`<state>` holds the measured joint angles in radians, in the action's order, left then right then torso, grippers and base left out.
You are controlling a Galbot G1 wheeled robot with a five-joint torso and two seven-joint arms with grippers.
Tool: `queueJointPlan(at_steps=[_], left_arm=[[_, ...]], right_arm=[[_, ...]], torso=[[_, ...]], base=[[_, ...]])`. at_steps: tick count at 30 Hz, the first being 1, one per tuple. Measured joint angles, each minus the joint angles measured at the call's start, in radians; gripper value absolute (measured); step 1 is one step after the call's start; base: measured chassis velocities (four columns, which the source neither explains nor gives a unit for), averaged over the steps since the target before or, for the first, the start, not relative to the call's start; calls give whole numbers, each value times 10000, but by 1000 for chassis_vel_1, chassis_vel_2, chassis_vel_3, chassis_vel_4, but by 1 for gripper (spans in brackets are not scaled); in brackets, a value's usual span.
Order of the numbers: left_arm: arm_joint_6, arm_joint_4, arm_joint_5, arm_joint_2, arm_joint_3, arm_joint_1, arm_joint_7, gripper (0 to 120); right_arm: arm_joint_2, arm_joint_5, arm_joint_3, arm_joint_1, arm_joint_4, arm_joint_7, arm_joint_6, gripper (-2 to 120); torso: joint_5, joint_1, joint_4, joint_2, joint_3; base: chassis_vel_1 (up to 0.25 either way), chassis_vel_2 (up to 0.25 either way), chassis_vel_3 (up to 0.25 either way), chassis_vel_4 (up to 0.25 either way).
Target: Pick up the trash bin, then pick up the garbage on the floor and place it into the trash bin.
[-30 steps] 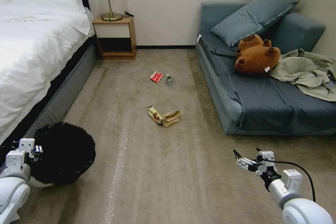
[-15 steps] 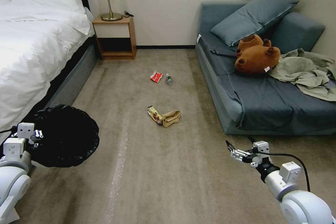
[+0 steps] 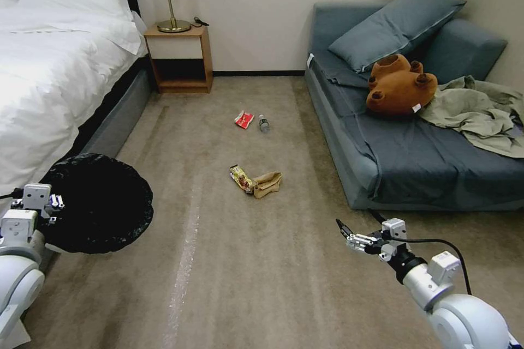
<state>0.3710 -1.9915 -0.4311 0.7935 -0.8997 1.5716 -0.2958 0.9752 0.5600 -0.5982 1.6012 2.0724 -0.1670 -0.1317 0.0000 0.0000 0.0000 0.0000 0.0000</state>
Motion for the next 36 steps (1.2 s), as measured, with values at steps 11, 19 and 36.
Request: queueJointPlan(at_steps=[11, 19, 36], left_arm=[[-304, -103, 88, 181, 3, 42, 18, 5], [-392, -139, 145, 243, 84, 20, 18, 5], [-563, 40, 210, 210, 142, -19, 79, 5]], right_arm=[[204, -107, 102, -44, -268, 53, -25, 100], [343, -207, 314, -186, -557, 75, 12, 100], [225, -220, 524, -494, -895, 99, 14, 100]], torso=[[0, 0, -1, -1, 0], [0, -1, 0, 0, 0], [0, 0, 0, 0, 0]], base=[[0, 0, 0, 0], [0, 0, 0, 0], [-19, 18, 18, -16]])
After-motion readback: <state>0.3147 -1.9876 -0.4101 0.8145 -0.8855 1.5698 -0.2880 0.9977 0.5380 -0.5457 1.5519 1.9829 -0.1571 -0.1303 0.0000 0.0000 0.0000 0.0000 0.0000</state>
